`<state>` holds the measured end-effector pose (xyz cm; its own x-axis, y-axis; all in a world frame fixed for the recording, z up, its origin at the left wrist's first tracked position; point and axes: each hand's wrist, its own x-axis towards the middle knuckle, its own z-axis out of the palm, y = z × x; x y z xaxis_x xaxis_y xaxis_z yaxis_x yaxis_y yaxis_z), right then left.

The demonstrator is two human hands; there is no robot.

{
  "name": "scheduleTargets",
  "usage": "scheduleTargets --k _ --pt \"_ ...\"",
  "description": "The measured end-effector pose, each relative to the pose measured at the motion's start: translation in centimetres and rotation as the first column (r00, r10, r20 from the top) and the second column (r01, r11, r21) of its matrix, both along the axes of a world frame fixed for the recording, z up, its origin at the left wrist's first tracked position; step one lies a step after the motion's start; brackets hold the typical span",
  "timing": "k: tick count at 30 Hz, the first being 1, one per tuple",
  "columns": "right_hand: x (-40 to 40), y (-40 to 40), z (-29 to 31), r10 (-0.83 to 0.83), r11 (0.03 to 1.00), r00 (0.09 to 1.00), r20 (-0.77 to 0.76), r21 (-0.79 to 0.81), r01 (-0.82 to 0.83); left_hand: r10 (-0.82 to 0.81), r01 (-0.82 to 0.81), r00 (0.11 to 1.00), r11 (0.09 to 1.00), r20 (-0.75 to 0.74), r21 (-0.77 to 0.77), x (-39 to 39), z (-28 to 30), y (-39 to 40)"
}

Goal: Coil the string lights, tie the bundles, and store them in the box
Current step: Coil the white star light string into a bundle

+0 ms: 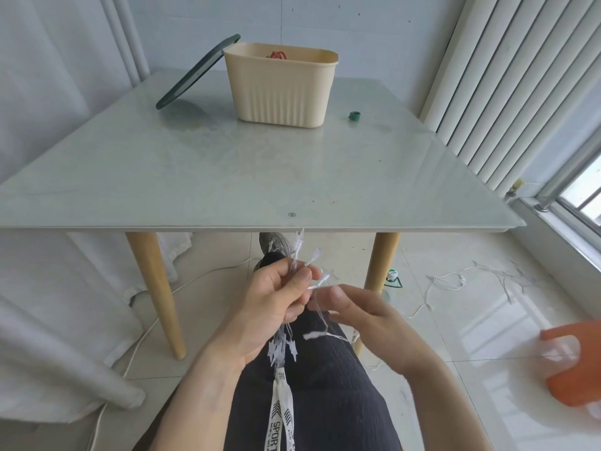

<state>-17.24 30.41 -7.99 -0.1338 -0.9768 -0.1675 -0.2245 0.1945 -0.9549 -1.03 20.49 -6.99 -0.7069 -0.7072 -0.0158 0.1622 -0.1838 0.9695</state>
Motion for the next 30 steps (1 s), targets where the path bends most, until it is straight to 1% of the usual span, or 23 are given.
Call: scheduleTargets --k 2,4,6,8,10,13,15,18,21,26,28,30 --pt "1.4 -0.4 0.6 -0.032 0.991 0.993 0.117 -0.127 0.047 0.024 -0.024 1.0 1.0 -0.012 -0.018 -0.1 -0.1 0.2" --pt "2.3 -0.7 0.9 -0.125 0.962 0.978 0.168 -0.22 0.161 0.06 -0.059 0.996 0.998 -0.06 0.017 -0.1 -0.2 0.5" --pt "2.8 -1.0 1.0 -0.235 0.918 0.946 0.223 -0.27 0.292 0.108 -0.101 0.989 0.992 -0.102 0.073 -0.3 -0.3 0.7" --pt "3.0 -1.3 1.2 -0.33 0.878 0.904 0.27 -0.264 0.399 0.167 -0.158 0.981 0.983 -0.098 0.088 -0.5 -0.4 1.0" --pt "3.4 -1.5 1.4 -0.39 0.853 0.879 0.273 -0.253 0.457 0.222 -0.218 0.973 0.974 -0.069 0.061 -0.7 -0.6 1.2" --pt "4.5 -1.6 1.9 -0.456 0.824 0.845 0.279 -0.225 0.519 0.299 -0.296 0.954 0.952 0.026 -0.076 -1.0 -0.8 1.2" --pt "5.0 -1.7 1.8 -0.504 0.802 0.816 0.281 -0.199 0.564 0.307 -0.297 0.95 0.945 0.06 -0.138 -1.1 -0.8 1.3" --pt "5.4 -2.1 1.4 -0.593 0.74 0.756 0.279 -0.181 0.647 0.272 -0.258 0.96 0.953 0.074 -0.156 -1.2 -1.0 1.4" --pt "5.6 -2.3 1.1 -0.619 0.724 0.76 0.199 -0.232 0.65 0.284 -0.258 0.953 0.941 0.1 -0.217 -1.2 -1.2 1.5" --pt "5.8 -1.9 0.8 -0.594 0.76 0.804 0.028 -0.307 0.573 0.344 -0.274 0.927 0.895 0.152 -0.352 -1.0 -1.2 1.3" --pt "6.0 -1.8 0.8 -0.536 0.798 0.844 0.016 -0.317 0.513 0.35 -0.276 0.923 0.892 0.161 -0.358 -1.0 -1.1 1.4" --pt "6.3 -1.7 0.6 -0.457 0.836 0.888 0.047 -0.32 0.447 0.336 -0.281 0.929 0.913 0.156 -0.296 -1.0 -1.1 1.4"
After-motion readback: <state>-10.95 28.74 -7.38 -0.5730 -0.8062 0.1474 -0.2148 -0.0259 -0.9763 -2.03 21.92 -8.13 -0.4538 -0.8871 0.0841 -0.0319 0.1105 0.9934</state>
